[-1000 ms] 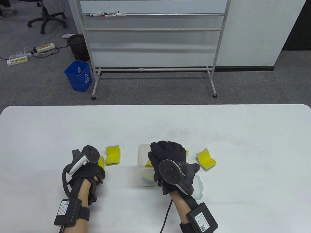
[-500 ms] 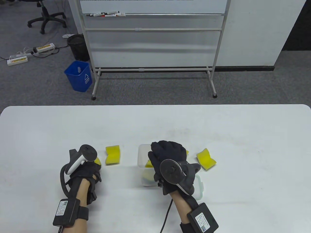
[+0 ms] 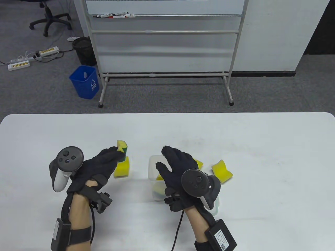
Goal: Squeeze sponges into plastic airtight container
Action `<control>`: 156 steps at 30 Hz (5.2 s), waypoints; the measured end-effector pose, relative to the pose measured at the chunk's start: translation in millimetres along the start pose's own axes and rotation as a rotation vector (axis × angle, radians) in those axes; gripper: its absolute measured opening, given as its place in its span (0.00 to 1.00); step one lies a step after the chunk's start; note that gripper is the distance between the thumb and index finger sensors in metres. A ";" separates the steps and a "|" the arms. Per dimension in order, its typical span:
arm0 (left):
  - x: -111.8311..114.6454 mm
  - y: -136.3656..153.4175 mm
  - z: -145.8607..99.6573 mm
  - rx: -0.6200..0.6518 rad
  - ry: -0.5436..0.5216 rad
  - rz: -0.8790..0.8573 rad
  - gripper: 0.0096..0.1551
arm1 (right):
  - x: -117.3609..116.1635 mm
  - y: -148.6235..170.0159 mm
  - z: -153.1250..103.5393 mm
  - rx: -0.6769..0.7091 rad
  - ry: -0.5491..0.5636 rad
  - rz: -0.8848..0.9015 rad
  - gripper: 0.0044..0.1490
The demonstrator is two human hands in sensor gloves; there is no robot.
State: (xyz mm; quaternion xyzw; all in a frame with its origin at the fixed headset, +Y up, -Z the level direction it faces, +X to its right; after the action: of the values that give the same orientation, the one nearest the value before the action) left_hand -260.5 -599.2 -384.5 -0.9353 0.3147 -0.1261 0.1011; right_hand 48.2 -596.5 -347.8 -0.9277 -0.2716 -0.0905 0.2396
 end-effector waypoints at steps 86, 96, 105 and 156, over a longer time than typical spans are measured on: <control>24.1 53.4 13.9 -0.343 -0.235 0.570 0.37 | -22.0 10.2 0.6 0.027 -0.083 -0.323 0.26; 55.8 85.3 28.2 -0.362 -0.027 0.686 0.32 | -8.1 7.6 2.1 0.016 -0.032 -0.250 0.28; 105.7 128.3 37.1 -0.366 0.266 0.829 0.36 | -8.0 6.5 1.9 0.025 -0.037 -0.246 0.28; 84.8 -53.6 18.3 0.462 0.300 -0.513 0.41 | 9.3 14.7 7.9 0.039 -0.092 0.372 0.51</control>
State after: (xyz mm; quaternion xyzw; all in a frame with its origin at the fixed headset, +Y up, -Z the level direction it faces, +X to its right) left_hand -159.5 -607.5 -372.8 -0.9075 0.0448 -0.3505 0.2272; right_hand 64.3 -599.2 -357.7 -0.9603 -0.1079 0.0032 0.2574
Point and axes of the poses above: the tracker on the back of each hand, its own y axis roughly to the little-finger side, its own z axis roughly from the wrist to the fingertips, x = y × z, the point moved 2 cm from there along z, roughly from the wrist to the fingertips, and after that the axes turned 9 degrees about z, right-handed, at the moved point
